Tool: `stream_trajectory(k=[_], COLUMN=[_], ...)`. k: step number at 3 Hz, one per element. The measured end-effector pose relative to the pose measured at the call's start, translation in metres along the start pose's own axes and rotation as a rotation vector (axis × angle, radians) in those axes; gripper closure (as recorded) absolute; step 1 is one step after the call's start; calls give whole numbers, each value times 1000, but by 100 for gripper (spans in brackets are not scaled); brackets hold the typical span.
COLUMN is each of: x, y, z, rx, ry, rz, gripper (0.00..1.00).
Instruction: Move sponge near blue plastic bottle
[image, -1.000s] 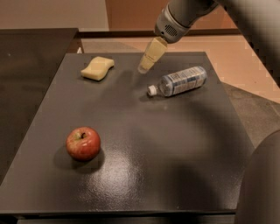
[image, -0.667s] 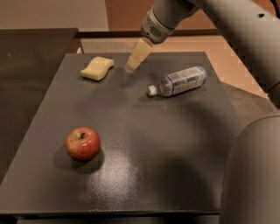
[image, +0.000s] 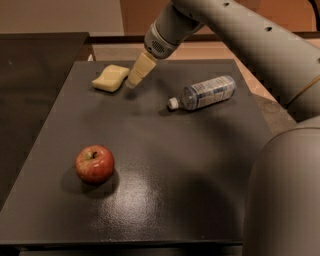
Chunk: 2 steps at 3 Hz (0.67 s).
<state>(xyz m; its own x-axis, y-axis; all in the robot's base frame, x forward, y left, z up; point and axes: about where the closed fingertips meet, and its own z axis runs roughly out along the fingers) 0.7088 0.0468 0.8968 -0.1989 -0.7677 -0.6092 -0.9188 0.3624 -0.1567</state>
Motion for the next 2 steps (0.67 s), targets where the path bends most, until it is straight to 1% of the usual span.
stream_trajectory(k=[1,2], x=[-10,-23], y=[4,9], z=[19,35], rx=[-3,-21], ry=[-39,-81], rz=[36,62], gripper=[0,0])
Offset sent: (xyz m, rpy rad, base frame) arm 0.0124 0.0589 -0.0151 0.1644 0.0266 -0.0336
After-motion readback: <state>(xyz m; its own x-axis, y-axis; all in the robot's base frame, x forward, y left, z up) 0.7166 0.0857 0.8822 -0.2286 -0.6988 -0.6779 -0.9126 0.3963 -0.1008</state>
